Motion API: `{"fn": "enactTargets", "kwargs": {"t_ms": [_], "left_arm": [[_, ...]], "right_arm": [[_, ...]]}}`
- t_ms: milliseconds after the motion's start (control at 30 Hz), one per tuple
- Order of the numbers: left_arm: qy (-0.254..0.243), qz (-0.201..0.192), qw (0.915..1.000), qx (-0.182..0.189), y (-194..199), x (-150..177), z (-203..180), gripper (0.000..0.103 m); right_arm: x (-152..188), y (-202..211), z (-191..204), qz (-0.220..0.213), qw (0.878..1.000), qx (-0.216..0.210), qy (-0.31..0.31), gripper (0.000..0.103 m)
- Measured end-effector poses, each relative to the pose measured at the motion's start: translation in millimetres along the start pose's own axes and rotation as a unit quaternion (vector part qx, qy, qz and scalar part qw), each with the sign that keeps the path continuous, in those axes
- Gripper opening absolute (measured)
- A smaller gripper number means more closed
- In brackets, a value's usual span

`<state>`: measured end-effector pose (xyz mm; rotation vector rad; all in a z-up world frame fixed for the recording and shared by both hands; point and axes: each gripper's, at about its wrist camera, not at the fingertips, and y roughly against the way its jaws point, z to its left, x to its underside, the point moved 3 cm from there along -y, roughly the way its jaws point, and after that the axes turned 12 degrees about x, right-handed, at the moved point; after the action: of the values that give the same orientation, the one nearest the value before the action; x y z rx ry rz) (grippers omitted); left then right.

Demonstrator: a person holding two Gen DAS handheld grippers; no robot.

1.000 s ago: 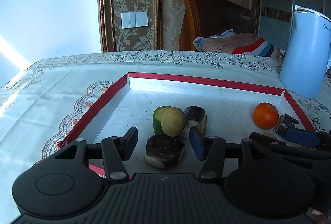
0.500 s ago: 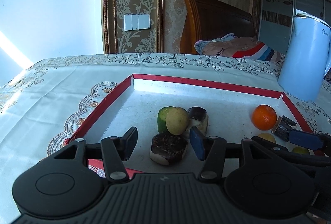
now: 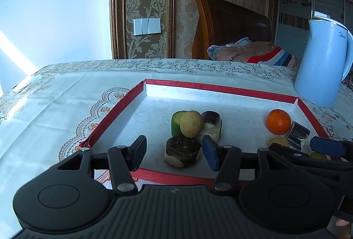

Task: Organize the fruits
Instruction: 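Withdraw the left gripper toward the orange while the right moves to the dark green fruit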

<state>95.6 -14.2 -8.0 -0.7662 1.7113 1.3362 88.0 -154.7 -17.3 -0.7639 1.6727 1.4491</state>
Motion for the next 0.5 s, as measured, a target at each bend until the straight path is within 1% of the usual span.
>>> {"fn": "enactTargets", "kwargs": {"t_ms": [133, 267, 500], "left_arm": [[0.002, 0.003, 1.0000, 0.005, 3, 2, 1, 0.055], [0.002, -0.001, 1.0000, 0.002, 7, 3, 2, 0.055], [-0.003, -0.005, 1.0000, 0.006, 17, 8, 2, 0.055]], "right_arm": [[1, 2, -1, 0.000, 1.000, -0.001, 0.001, 0.071], [3, 7, 0, -0.001, 1.000, -0.004, 0.004, 0.073], [10, 21, 1, -0.009, 1.000, -0.014, 0.016, 0.073]]}}
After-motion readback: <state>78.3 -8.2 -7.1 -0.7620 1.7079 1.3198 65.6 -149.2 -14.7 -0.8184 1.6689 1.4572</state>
